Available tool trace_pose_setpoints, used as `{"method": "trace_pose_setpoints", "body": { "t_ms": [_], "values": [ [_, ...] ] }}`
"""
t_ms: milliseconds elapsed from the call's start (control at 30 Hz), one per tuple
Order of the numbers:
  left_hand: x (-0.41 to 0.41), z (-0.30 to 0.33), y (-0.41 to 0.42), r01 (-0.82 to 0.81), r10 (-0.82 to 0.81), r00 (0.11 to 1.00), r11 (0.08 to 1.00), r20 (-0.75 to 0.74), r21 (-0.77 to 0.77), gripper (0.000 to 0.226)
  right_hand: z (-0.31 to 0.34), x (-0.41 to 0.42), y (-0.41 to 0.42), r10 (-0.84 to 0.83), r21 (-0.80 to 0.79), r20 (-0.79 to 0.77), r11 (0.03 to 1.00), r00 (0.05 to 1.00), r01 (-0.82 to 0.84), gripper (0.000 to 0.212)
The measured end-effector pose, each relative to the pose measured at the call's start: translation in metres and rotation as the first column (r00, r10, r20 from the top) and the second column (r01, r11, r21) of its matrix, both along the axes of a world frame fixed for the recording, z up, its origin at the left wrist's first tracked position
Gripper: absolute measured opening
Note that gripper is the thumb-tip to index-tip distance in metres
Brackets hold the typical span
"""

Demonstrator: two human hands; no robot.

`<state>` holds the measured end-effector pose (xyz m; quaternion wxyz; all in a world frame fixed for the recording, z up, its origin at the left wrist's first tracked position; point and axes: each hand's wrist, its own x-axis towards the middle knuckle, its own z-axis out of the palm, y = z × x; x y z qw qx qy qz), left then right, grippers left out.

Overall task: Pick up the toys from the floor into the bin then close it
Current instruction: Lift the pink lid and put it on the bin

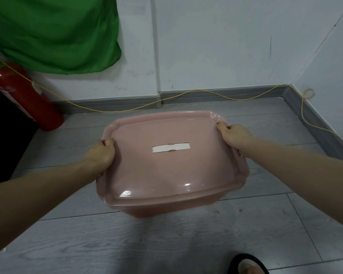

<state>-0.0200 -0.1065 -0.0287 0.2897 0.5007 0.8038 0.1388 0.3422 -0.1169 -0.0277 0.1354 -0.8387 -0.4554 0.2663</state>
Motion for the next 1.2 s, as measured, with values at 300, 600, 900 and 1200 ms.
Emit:
{"method": "trace_pose_setpoints", "body": {
  "t_ms": [300, 600, 900, 1200],
  "values": [
    [-0.001, 0.001, -0.003, -0.035, 0.036, 0.997, 0.999, 0.064, -0.018, 0.066, 0.001, -0.009, -0.002, -0.073, -0.008, -0.140, 0.997, 0.987, 0.073, 0.070],
    [0.002, 0.003, -0.001, -0.057, 0.061, 0.996, 0.996, 0.071, -0.066, 0.077, -0.007, -0.008, -0.002, -0.053, 0.066, -0.131, 0.996, 0.990, 0.062, 0.065],
    [0.049, 0.076, 0.067, 0.203, -0.201, 0.976, 0.979, -0.088, 0.013, 0.079, 0.055, 0.037, 0.021, -0.147, 0.134, -0.136, 0.977, 0.980, 0.165, 0.064],
    [0.204, 0.240, 0.120, 0.322, -0.318, 0.945, 0.945, -0.076, 0.061, 0.077, 0.216, 0.174, 0.033, -0.337, 0.177, -0.107, 0.920, 0.936, 0.351, 0.062]
  ]
}}
